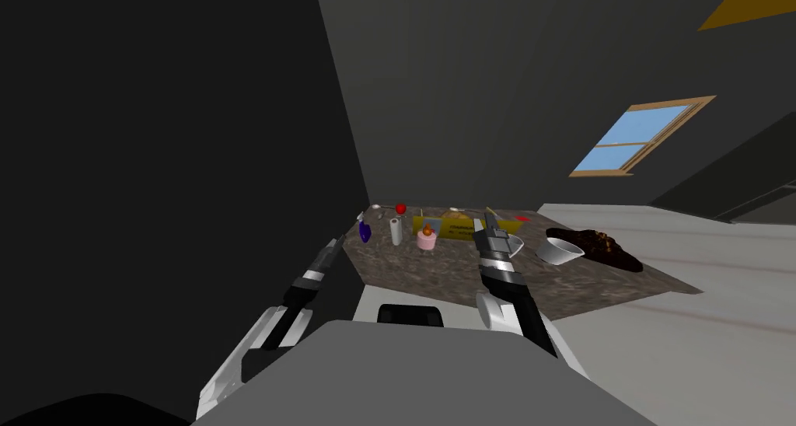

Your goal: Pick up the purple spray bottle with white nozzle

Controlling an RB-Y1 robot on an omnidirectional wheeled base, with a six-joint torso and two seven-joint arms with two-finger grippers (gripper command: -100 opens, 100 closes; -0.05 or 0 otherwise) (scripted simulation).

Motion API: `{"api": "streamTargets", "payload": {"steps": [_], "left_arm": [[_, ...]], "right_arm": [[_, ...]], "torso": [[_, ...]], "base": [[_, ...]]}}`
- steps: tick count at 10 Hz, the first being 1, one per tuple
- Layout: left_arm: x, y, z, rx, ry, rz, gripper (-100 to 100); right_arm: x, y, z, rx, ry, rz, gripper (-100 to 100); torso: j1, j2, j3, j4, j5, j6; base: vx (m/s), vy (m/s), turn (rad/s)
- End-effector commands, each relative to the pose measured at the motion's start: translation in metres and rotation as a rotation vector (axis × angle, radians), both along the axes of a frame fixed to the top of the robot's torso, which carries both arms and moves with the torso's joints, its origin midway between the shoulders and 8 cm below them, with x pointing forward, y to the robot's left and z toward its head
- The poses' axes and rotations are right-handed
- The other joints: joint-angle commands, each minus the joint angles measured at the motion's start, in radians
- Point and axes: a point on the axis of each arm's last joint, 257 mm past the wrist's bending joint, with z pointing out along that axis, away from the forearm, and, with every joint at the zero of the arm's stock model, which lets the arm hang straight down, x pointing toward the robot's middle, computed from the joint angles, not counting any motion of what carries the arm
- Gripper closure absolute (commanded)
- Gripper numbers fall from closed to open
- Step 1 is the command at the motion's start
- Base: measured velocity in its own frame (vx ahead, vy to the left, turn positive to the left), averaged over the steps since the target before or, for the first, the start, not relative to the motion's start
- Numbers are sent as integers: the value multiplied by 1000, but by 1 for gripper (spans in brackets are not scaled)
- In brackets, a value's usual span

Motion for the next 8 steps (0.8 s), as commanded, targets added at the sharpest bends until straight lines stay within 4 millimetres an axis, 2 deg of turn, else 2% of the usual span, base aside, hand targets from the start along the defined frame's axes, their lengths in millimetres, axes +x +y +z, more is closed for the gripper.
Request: {"api": "streamTargets", "payload": {"steps": [1,8], "left_arm": [[2,10,-10,58,38,18,-100],[-3,66,-55,290,207,96,-100]], "right_arm": [[0,0,0,0,0,0,0],[0,0,0,0,0,0,0]], "torso": [[0,0,0,0,0,0],[1,-2,-1,0,0,0]], "base": [[33,-53,-80],[41,-49,-140]]}}
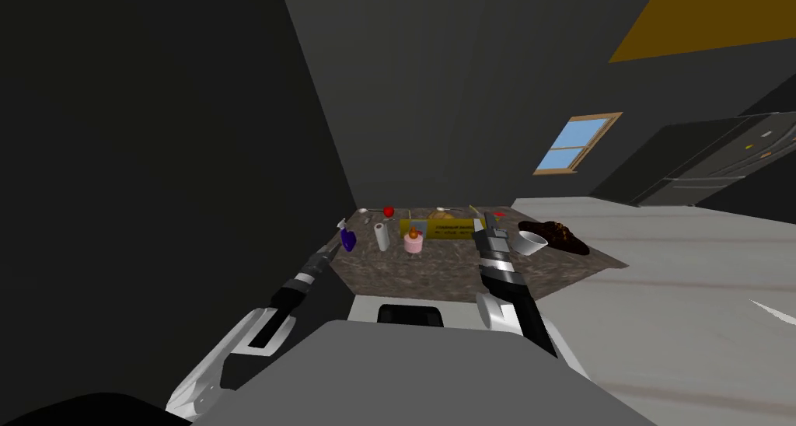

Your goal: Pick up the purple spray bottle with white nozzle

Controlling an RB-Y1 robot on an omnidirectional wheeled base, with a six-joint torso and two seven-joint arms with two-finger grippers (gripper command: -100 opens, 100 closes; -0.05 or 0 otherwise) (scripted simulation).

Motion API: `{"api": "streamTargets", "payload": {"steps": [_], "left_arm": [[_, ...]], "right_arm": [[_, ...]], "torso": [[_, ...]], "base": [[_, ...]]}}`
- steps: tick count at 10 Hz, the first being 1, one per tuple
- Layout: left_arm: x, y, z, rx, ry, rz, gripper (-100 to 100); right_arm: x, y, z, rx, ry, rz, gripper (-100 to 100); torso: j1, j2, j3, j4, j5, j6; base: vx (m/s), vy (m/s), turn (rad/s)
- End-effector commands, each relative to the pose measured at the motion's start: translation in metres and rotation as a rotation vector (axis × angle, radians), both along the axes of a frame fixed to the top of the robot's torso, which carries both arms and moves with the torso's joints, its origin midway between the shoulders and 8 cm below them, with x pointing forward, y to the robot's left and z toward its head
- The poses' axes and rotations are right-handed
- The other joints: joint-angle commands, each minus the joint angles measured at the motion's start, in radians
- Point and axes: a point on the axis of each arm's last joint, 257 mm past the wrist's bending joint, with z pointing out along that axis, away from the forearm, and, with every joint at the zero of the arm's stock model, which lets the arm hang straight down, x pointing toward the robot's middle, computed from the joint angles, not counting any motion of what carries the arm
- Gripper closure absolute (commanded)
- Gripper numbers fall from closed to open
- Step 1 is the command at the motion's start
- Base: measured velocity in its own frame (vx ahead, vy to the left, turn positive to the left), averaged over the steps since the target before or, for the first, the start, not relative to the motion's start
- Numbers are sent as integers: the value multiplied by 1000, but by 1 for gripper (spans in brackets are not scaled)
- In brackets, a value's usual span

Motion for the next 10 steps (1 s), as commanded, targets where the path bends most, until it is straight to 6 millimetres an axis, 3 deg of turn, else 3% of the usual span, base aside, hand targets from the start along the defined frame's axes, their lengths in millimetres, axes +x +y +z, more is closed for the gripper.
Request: {"api": "streamTargets", "payload": {"steps": [1,6,7,8,9,10], "left_arm": [[-1,15,-8,52,37,21,-100],[-12,70,-30,234,160,90,-100],[-11,64,-26,209,144,80,-100],[-11,66,-27,214,147,83,0],[2,55,-35,200,144,45,-100],[8,59,-34,198,138,52,-100]], "right_arm": [[0,0,0,0,0,0,0],[0,0,0,0,0,0,0],[0,0,0,0,0,0,0],[0,0,0,0,0,0,0],[0,0,0,0,0,0,0],[0,0,0,0,0,0,0]], "torso": [[0,0,0,0,0,0],[1,0,0,0,0,0],[1,1,0,0,0,0],[2,2,1,0,0,-1],[3,4,2,1,1,-1],[2,7,4,1,1,0]], "base": [[53,-54,-136],[55,-43,-169],[19,-12,-32],[0,0,0],[-74,-18,-8],[-84,-28,-8]]}}
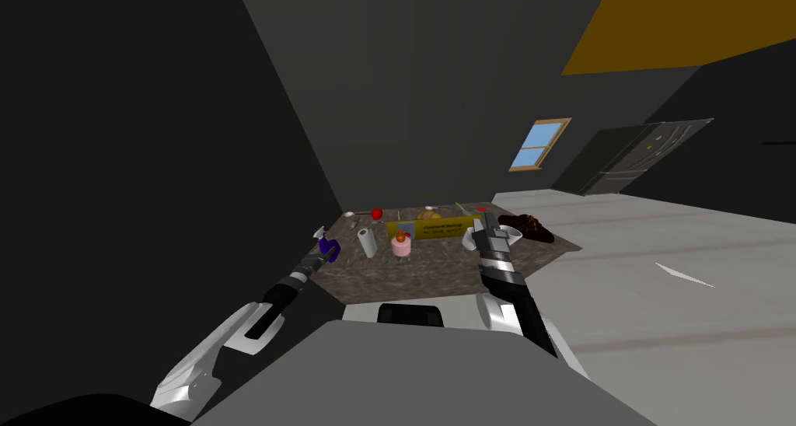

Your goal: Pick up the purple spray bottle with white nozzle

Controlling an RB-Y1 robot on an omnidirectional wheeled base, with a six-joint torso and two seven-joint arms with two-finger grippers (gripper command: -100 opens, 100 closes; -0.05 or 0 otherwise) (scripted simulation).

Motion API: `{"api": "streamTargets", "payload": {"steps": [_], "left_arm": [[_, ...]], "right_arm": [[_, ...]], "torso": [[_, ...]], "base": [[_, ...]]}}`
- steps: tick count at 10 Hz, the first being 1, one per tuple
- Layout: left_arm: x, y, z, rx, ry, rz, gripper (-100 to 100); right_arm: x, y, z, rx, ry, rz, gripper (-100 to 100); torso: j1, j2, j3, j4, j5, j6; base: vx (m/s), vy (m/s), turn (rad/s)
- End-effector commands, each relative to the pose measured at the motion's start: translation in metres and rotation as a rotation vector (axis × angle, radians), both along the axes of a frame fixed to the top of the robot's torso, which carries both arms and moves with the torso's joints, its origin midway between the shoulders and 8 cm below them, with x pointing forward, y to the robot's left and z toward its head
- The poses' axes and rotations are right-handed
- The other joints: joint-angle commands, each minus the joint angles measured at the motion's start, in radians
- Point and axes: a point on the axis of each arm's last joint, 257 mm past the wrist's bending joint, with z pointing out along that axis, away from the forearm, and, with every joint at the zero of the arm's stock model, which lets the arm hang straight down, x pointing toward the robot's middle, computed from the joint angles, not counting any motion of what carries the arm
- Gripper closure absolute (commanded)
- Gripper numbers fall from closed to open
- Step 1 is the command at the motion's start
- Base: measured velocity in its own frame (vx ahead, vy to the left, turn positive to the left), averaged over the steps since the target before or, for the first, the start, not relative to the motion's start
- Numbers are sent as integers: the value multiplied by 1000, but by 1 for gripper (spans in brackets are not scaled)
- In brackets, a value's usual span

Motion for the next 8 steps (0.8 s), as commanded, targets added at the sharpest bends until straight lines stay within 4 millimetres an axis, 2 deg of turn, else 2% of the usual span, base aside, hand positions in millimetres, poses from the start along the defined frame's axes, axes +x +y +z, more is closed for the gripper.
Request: {"api": "streamTargets", "payload": {"steps": [1,2,3,5,7,8], "left_arm": [[12,6,0,-3,-10,5,-100],[9,14,-9,-4,7,21,-100],[23,-1,-11,-15,0,-25,-100],[40,7,-8,-17,-17,-11,-100],[34,19,-22,-19,11,14,-100],[50,5,-22,-25,2,-30,-100]], "right_arm": [[0,0,0,0,0,0,0],[0,0,0,0,0,0,0],[0,0,0,0,0,0,0],[0,0,0,0,0,0,0],[0,0,0,0,0,0,0],[0,0,0,0,0,0,0]], "torso": [[0,0,0,0,0,0],[1,-1,-1,0,0,0],[1,-3,-2,-1,0,0],[1,0,0,0,0,0],[1,-3,-2,-1,0,0],[2,-4,-2,-1,0,0]], "base": [[-48,-17,2],[-17,-3,-2],[-67,-14,-5],[-64,-15,-4],[-5,-3,-1],[-66,-30,-6]]}}
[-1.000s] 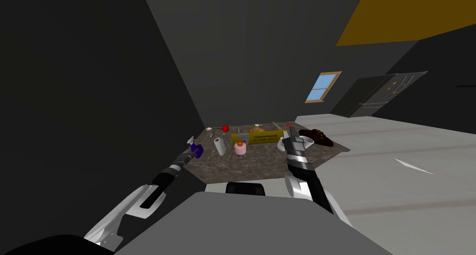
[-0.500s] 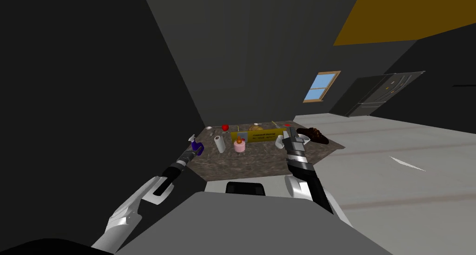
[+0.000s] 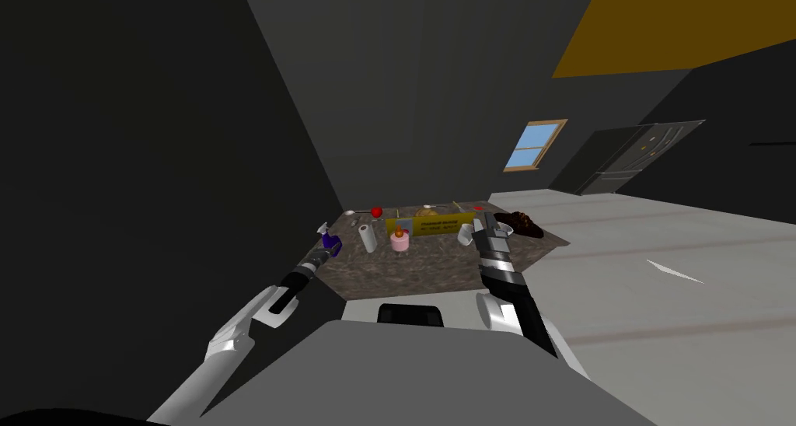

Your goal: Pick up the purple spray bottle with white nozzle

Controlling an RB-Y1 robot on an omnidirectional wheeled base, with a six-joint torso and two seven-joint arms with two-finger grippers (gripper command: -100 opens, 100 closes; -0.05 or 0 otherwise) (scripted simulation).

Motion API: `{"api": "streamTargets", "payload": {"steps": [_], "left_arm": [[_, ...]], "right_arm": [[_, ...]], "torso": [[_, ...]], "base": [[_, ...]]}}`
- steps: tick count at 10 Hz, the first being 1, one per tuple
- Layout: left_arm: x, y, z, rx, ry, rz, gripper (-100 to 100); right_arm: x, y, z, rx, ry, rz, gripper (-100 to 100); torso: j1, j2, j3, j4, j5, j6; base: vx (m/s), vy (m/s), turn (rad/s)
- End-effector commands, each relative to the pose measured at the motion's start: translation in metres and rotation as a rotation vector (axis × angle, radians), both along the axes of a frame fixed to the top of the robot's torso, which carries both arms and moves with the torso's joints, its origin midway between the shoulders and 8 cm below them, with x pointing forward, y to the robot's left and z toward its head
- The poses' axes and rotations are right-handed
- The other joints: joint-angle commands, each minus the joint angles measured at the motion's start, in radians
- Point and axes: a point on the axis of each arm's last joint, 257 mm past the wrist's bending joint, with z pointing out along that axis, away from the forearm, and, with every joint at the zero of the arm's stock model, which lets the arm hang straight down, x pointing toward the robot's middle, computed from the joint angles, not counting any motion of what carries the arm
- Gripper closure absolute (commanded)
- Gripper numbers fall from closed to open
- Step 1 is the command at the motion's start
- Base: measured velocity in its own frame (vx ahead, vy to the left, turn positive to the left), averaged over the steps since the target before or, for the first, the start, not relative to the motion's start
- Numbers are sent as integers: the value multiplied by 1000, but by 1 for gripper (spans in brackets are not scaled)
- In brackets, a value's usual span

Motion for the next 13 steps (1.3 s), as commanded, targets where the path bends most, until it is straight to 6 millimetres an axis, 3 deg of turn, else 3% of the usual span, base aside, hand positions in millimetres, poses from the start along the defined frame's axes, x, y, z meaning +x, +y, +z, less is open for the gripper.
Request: {"api": "streamTargets", "payload": {"steps": [1,2,3,4,6,7,8,11,12,13], "left_arm": [[13,-1,2,-2,-12,-16,-100],[20,5,1,-4,-15,-4,-100],[15,16,-11,-6,11,18,-100],[29,1,-9,-7,1,-27,-100],[43,12,-8,-10,-4,-4,-100],[40,20,-17,-11,14,13,-100],[53,9,-16,-8,9,-26,-100],[65,24,-19,-12,14,8,-100],[77,14,-16,-5,8,-28,-100],[84,18,-12,-6,3,-19,-100]], "right_arm": [[0,0,0,0,0,0,0],[0,0,0,0,0,0,0],[0,0,0,0,0,0,0],[0,0,0,0,0,0,0],[0,0,0,0,0,0,0],[0,0,0,0,0,0,0],[0,0,0,0,0,0,0],[0,0,0,0,0,0,0],[0,0,0,0,0,0,0],[0,0,0,0,0,0,0]], "torso": [[0,0,0,0,0,0],[0,2,1,1,0,0],[1,0,0,0,0,0],[2,-2,-1,0,0,-1],[1,1,1,0,0,0],[1,0,0,0,0,0],[1,-2,-1,0,0,-1],[0,0,0,0,0,0],[1,-2,-1,0,0,-1],[1,0,0,0,0,0]], "base": [[-93,-31,-7],[-48,-8,-1],[-7,5,-1],[-58,-8,-2],[-66,-18,-4],[-12,-9,-1],[-62,-6,-3],[-45,-19,-3],[-65,-12,-5],[-87,-20,-8]]}}
